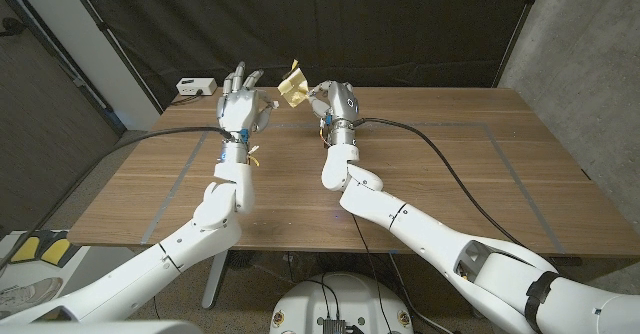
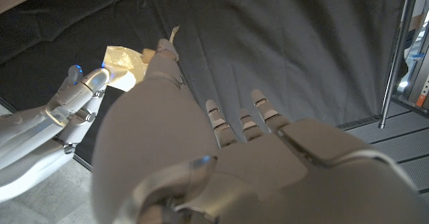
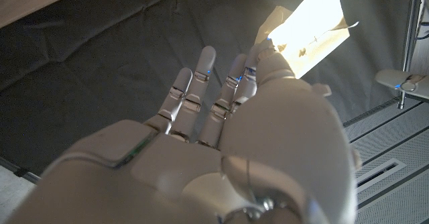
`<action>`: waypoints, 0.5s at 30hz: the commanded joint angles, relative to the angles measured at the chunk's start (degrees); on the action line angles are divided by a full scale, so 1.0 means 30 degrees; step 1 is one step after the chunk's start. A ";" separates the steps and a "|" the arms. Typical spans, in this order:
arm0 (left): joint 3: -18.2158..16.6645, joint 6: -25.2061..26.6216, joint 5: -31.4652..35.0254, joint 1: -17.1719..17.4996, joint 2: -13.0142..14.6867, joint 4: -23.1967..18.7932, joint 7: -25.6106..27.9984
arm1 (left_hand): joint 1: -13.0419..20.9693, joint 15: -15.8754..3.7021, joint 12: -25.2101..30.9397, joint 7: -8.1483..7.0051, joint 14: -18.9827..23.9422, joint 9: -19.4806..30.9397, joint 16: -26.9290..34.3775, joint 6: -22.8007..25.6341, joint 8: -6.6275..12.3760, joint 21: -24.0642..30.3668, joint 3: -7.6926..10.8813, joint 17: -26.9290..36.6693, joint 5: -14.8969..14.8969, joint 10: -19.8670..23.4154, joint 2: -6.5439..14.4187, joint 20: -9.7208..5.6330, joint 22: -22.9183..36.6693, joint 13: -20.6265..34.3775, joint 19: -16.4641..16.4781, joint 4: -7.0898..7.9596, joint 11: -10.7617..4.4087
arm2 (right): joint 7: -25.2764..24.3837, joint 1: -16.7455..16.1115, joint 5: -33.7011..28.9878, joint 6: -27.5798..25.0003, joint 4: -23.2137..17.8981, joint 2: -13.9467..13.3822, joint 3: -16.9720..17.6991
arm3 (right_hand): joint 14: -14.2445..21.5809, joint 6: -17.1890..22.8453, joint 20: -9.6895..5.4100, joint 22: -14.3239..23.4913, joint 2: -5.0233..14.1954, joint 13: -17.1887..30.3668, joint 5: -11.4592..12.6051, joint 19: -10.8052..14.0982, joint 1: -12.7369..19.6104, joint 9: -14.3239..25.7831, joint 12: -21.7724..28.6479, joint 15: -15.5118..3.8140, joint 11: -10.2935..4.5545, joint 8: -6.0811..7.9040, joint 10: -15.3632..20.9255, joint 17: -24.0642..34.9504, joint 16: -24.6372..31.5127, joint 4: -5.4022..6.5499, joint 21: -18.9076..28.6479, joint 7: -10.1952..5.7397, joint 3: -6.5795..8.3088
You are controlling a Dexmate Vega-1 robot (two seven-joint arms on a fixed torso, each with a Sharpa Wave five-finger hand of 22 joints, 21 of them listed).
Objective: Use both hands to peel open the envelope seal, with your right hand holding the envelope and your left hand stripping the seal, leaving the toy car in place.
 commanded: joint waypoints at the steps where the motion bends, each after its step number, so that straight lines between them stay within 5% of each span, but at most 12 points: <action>1: -0.1732 -0.1562 -0.1754 0.1690 -0.0295 -0.0667 0.1646 | -0.0390 -0.1093 -0.0404 -0.0930 0.0198 0.0598 0.0073 -0.2367 -0.0773 0.0211 -0.0238 0.0178 0.0117 -0.0776 0.0009 0.0565 -0.0014 0.0119 -0.0178 0.0163 0.0099 | -0.0067 -0.0618 0.0322 -0.0453 -0.0839 0.0002 0.0355 | 0.0063 0.0725 -0.0109 0.0041 0.0074 0.0053 0.0074 -0.0143 0.0089 0.1923 0.0118 -0.3340 -0.0025 0.0702 0.0151 0.0091 -0.0063 0.0029 0.0161 0.0644 0.0141; 4: -0.2001 -0.1724 -0.1912 0.2056 -0.0304 -0.0751 0.1972 | -0.0659 -0.0925 -0.0467 -0.0915 0.0117 0.0602 0.0008 -0.3368 -0.1129 0.0187 -0.0408 0.0174 0.0124 -0.0984 -0.0133 0.0658 -0.0005 0.0144 -0.0355 0.0253 0.0157 | -0.0101 -0.0794 0.0398 -0.0523 -0.1057 0.0005 0.0401 | 0.0069 0.0686 -0.0114 0.0029 0.0063 0.0068 0.0075 -0.0155 0.0068 0.1931 0.0116 -0.3339 -0.0023 0.0687 0.0155 0.0138 -0.0056 0.0036 0.0207 0.0639 0.0173; 15: -0.3247 -0.3352 -0.3474 0.3163 -0.0348 -0.0510 0.3024 | -0.3173 -0.0232 -0.0625 -0.0936 -0.0408 0.0335 -0.0152 -1.2129 -0.4946 0.0095 -0.1802 0.0211 0.0641 -0.2751 -0.0883 0.1217 0.0016 0.0246 -0.1160 0.1243 0.0972 | -0.0729 -0.1287 0.0075 -0.1208 -0.1437 0.0244 0.0241 | 0.0083 0.0642 -0.0119 0.0003 0.0048 0.0104 0.0078 -0.0183 0.0014 0.1952 0.0106 -0.3338 -0.0019 0.0671 0.0154 0.0271 -0.0018 0.0056 0.0325 0.0610 0.0244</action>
